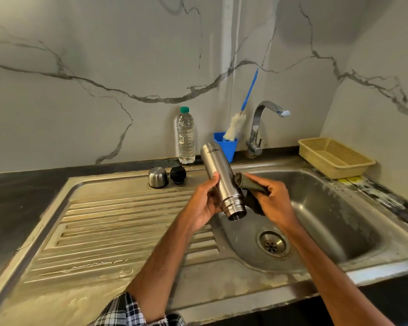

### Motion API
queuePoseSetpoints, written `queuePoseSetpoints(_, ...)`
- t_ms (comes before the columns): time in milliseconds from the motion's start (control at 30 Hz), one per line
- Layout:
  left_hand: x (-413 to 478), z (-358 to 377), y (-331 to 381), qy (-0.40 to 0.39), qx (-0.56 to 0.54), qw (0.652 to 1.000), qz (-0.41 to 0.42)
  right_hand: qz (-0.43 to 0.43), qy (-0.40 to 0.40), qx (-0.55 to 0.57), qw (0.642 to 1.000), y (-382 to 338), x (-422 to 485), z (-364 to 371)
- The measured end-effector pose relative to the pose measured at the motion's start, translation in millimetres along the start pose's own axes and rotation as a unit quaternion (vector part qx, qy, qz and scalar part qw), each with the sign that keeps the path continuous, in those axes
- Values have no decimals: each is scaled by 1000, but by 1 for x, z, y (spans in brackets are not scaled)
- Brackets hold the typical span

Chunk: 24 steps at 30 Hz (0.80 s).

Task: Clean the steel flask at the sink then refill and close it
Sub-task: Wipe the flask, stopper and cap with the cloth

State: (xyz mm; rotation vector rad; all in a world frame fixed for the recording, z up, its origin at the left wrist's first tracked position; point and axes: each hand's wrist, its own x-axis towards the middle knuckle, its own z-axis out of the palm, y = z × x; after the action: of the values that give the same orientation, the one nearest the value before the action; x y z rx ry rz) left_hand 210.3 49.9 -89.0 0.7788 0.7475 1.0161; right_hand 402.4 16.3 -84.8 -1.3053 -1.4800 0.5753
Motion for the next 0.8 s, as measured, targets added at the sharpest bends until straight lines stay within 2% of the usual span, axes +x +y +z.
queuePoseSetpoints(133, 1, 0, -2, -23, 15, 1000, 2, -9, 7, 5, 1000, 4, -8, 0)
queuePoseSetpoints(333, 3, -5, -7, -84, 74, 994, 2, 55, 63, 52, 995, 11, 2, 4)
queuePoseSetpoints(400, 3, -7, -2, -107, 109, 988, -4, 104, 101, 163, 976, 9, 4, -5)
queuePoseSetpoints(467, 1, -8, 7, -114, 195, 974, 0, 162, 113, 322, 926, 2, 6, -18)
queuePoseSetpoints(567, -5, -8, 19, -113, 297, 948, 4, 198, 75, 423, 881, 0, 11, -39)
queuePoseSetpoints(700, -14, -12, 32, -146, 341, 929, -23, 217, -4, 425, 879, -2, 5, -47)
queuePoseSetpoints(800, -21, -15, 41, -150, 352, 923, -37, 225, -29, 418, 879, -6, -2, -47)
